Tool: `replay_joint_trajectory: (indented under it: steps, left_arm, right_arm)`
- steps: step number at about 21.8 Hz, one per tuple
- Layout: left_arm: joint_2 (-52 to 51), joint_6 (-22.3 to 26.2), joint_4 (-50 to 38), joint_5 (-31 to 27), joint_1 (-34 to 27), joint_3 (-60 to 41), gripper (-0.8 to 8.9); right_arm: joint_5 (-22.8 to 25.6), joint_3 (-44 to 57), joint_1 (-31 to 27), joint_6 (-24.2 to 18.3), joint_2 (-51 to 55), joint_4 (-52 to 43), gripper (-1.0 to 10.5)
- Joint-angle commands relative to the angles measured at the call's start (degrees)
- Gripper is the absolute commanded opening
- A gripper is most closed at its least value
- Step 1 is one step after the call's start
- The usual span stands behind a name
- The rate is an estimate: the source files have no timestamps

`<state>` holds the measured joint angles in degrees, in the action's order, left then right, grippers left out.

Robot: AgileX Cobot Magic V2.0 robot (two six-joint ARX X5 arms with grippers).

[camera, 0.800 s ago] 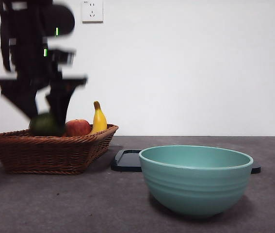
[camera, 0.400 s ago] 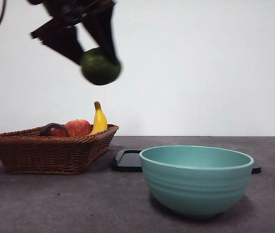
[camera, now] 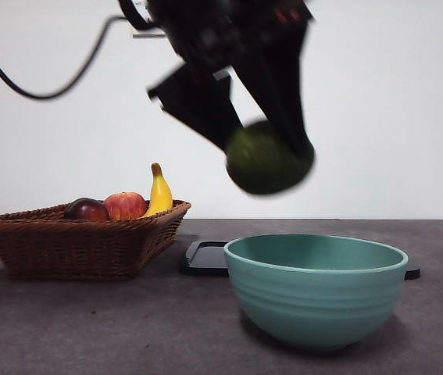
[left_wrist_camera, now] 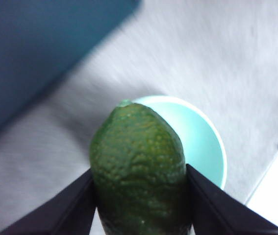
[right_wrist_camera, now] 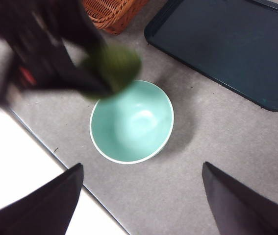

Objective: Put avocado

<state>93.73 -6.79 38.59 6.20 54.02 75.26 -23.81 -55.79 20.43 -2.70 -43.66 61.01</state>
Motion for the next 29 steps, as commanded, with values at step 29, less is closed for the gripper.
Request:
replay_joint_trajectory:
  steps: [29]
  left_arm:
    - [12.7, -0.3, -0.7, -0.2, 4.5, 6.3, 3.5]
  right_arm:
    - [0.0, -1.2, 0.3, 0.6, -0.4, -1.0, 3.9]
